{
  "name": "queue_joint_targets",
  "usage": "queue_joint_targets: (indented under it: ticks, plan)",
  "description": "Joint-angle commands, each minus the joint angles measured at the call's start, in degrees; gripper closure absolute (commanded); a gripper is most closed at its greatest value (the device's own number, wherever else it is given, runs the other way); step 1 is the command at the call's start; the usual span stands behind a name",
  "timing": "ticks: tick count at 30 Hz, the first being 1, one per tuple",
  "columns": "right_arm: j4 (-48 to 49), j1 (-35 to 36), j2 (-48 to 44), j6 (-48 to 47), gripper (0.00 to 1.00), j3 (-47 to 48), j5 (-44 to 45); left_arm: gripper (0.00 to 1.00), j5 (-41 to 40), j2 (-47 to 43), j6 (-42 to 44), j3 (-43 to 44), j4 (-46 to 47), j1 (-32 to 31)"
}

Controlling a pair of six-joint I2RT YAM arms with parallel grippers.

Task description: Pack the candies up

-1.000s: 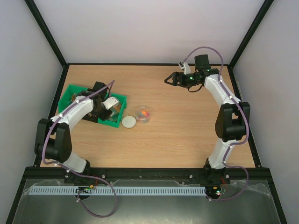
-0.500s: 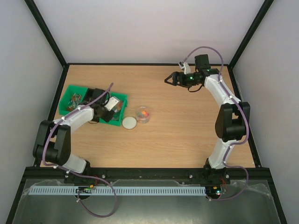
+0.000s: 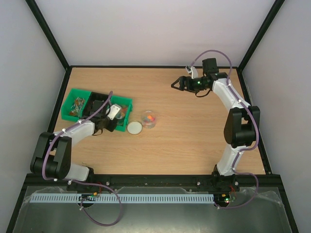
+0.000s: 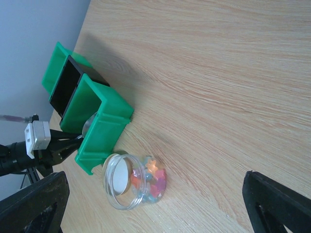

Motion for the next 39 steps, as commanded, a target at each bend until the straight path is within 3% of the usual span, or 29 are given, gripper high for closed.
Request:
queue_joint_targets:
  ticks: [1, 13, 39]
  plan:
    - [-1.29, 0.03, -2.35, -0.28, 0.01, -0.82, -0.67, 0.98, 1.71, 0.82, -2.11, -2.54, 2.06, 0.77]
    - [-1.60, 0.01, -3.46, -0.76, 0.01, -1.77, -0.41, 0.98, 4.28, 4.59, -4.15, -3.55, 8.84, 1.94]
    - [-2.15, 0.01, -3.55, -1.57, 0.01, -1.76, -0.08, 0.98, 8.38, -15.74, -0.73, -10.52, 5.65, 6.63]
